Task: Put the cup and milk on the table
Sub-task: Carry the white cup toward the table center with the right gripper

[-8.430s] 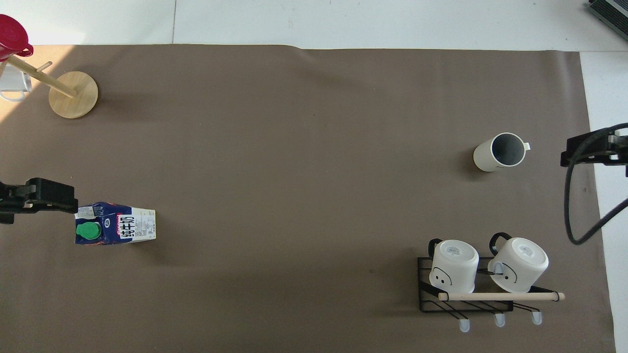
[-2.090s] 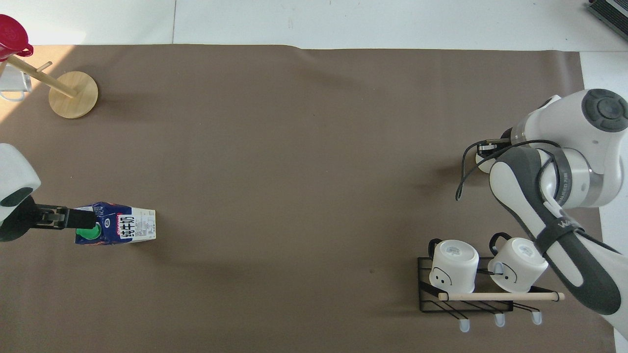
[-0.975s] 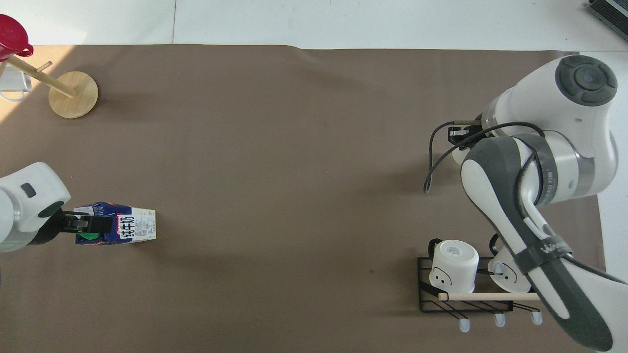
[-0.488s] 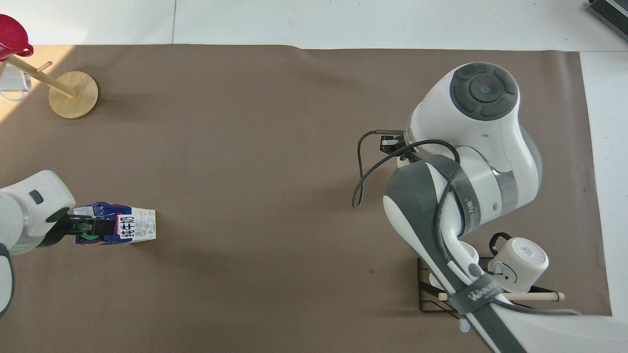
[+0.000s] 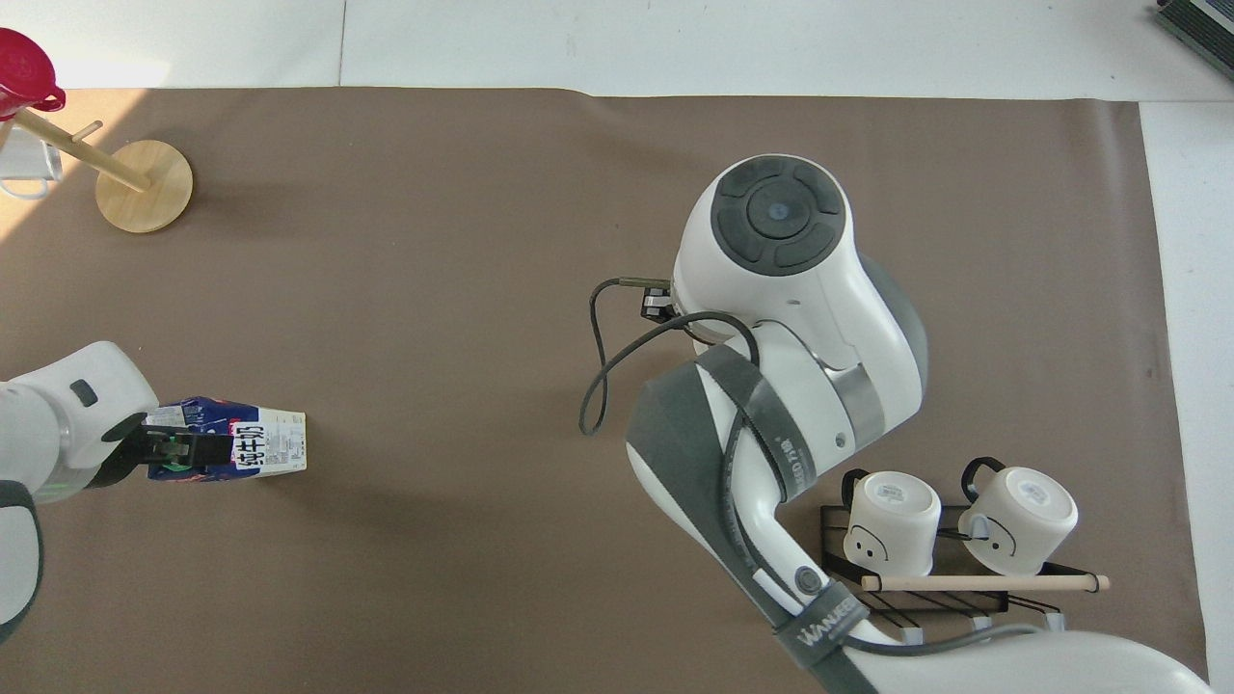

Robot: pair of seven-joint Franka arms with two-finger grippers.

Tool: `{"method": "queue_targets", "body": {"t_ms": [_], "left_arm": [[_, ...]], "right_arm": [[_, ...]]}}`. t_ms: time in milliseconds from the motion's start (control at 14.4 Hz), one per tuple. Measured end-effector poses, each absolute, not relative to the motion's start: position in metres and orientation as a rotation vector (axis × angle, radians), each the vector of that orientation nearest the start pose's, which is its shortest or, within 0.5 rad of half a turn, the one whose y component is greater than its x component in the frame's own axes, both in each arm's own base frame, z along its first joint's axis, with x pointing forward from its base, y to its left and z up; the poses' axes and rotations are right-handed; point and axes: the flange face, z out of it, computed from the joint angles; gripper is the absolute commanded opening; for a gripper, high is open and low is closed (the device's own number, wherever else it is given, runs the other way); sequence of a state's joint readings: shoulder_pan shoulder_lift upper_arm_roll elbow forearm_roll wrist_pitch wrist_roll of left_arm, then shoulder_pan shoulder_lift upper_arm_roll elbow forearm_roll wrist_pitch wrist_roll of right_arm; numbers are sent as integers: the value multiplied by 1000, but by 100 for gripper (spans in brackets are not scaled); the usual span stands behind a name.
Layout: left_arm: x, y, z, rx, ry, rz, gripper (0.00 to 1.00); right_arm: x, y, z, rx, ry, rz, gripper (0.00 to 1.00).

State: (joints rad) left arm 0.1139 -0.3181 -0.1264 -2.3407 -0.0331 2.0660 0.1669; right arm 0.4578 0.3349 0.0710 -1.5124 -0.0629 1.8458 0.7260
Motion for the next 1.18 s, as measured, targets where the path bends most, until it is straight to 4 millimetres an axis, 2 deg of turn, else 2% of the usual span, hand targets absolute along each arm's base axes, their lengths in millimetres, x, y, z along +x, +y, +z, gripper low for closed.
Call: {"method": "queue_targets", "body": {"t_ms": [209,348,488,836,975,1184], "left_arm": [[454,-10,461,-3118,250,-63,68],[454,-10,461,-3117,251,-63,61],[454,-10,461,-3117,252,-63,53],[454,-11,461,-3116,255,-63,50],[454,-11,461,-3116,255,-64,50],[455,-13,470,-3117,247,-56,50]], "right_arm": [[558,366,467,-3152,299,3,0],[546,386,462,-3153,313,11,0],[540,402,450,-3155,328,23,0],[529,448,406,-3123,327,7,0],[521,465,395,-3113,307,1,0],[518,467,387,-3121,305,15,0]]}}
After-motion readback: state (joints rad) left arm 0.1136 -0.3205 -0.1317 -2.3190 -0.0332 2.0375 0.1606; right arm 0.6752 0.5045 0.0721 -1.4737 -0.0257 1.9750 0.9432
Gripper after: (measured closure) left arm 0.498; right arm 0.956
